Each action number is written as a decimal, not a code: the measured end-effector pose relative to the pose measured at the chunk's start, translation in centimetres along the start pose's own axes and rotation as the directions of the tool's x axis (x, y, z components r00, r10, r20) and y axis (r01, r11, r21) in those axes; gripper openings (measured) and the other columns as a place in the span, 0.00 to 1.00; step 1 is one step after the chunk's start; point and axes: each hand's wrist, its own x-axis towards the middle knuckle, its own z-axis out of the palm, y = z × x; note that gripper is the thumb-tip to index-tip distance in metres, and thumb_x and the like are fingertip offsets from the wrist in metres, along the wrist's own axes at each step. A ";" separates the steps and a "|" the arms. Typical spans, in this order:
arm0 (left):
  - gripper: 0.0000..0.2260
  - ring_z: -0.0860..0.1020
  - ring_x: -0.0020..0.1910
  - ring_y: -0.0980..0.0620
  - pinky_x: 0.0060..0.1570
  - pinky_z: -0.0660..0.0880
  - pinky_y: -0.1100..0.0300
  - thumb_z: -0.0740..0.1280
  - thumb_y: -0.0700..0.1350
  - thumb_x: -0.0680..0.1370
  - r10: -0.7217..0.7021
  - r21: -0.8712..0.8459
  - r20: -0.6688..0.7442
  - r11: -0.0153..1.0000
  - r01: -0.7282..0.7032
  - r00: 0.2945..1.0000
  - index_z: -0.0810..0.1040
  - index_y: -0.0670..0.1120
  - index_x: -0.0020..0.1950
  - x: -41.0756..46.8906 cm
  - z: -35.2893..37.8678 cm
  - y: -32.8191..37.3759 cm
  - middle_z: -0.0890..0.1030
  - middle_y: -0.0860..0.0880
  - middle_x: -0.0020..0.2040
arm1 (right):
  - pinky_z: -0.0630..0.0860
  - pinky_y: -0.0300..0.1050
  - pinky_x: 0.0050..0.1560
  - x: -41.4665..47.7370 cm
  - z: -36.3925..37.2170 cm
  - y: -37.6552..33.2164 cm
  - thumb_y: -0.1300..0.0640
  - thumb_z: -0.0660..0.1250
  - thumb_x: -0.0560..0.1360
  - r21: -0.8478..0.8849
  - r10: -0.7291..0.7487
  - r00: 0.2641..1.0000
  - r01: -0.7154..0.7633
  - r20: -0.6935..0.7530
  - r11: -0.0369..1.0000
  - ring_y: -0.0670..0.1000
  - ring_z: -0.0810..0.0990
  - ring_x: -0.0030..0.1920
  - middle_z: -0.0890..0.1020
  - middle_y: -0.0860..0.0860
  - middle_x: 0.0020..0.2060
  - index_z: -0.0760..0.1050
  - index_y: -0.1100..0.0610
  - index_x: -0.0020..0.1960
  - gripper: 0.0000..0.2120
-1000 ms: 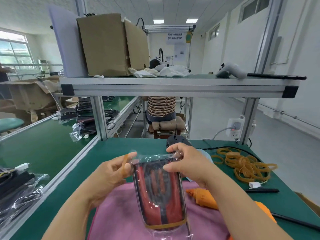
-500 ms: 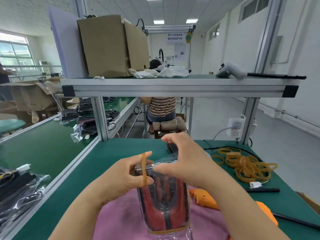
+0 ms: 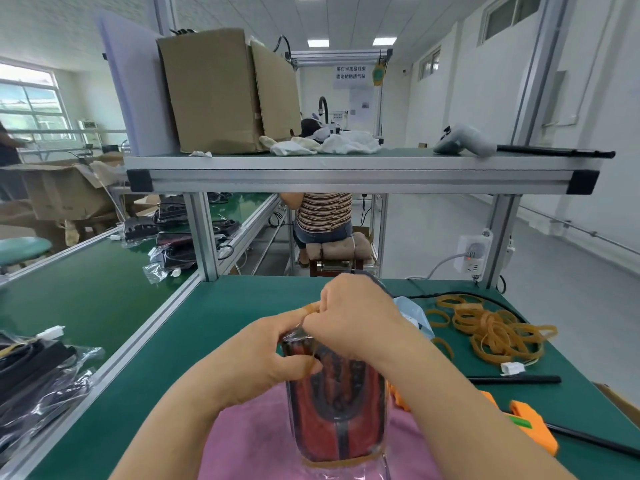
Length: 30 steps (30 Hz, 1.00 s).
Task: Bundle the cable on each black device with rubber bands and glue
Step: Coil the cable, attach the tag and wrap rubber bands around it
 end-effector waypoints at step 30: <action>0.33 0.76 0.58 0.69 0.59 0.70 0.66 0.70 0.55 0.70 -0.006 0.046 0.044 0.999 0.004 0.999 0.58 0.78 0.69 0.3 0.8 1.8 0.76 0.72 0.61 | 0.68 0.41 0.29 -4.0 -1.3 9.0 0.59 0.64 0.72 0.063 0.215 0.970 -0.222 0.111 0.973 0.49 0.71 0.28 0.79 0.52 0.29 0.82 0.54 0.37 0.09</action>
